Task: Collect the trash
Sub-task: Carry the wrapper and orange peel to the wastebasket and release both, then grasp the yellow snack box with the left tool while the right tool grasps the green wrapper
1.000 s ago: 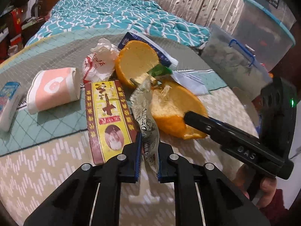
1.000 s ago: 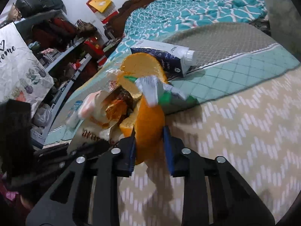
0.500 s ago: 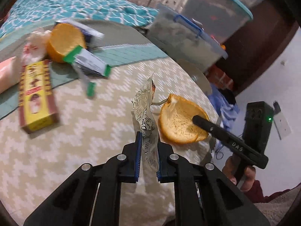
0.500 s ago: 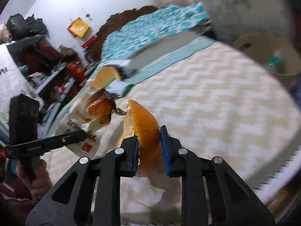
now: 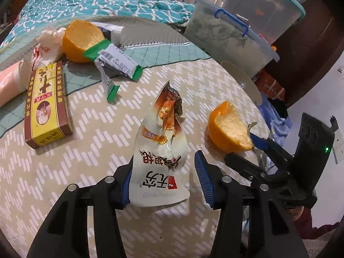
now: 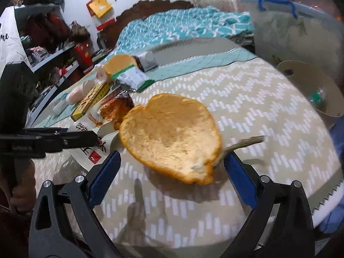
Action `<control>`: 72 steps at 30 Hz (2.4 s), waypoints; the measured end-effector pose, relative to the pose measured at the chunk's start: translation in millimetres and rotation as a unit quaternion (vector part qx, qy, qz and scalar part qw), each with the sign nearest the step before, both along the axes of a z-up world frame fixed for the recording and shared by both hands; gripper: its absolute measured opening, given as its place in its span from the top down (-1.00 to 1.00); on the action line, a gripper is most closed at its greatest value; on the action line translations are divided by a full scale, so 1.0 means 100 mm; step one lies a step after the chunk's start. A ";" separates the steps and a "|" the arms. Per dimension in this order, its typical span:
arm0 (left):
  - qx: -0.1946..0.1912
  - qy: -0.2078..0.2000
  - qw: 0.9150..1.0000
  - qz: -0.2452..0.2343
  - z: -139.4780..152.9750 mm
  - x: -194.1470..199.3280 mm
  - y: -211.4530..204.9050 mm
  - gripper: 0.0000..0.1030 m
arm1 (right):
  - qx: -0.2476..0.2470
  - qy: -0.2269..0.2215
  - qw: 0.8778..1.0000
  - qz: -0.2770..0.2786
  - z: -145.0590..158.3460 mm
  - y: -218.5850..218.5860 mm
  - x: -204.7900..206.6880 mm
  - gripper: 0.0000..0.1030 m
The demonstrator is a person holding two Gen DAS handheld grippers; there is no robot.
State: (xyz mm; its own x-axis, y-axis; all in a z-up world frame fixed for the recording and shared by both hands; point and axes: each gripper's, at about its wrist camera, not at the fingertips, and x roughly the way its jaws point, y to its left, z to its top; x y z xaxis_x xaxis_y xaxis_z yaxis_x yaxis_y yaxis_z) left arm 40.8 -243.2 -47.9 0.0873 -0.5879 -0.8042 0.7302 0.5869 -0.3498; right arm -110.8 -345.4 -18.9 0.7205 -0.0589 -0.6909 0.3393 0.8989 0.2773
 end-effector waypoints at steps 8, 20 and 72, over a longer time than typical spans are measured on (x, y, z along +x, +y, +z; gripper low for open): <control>0.003 0.014 1.000 -0.028 -0.09 0.00 -0.22 0.70 | 0.009 -0.001 1.000 0.019 0.00 -0.10 0.15 -0.56; -0.004 -0.002 0.996 -0.092 0.03 -0.08 -0.95 0.77 | 0.031 -0.065 0.996 -0.060 0.13 -0.66 -0.26 0.39; 0.090 -0.092 0.960 0.250 -0.07 1.06 0.43 -0.79 | -0.002 -0.026 0.998 0.056 0.20 -0.19 1.83 -0.80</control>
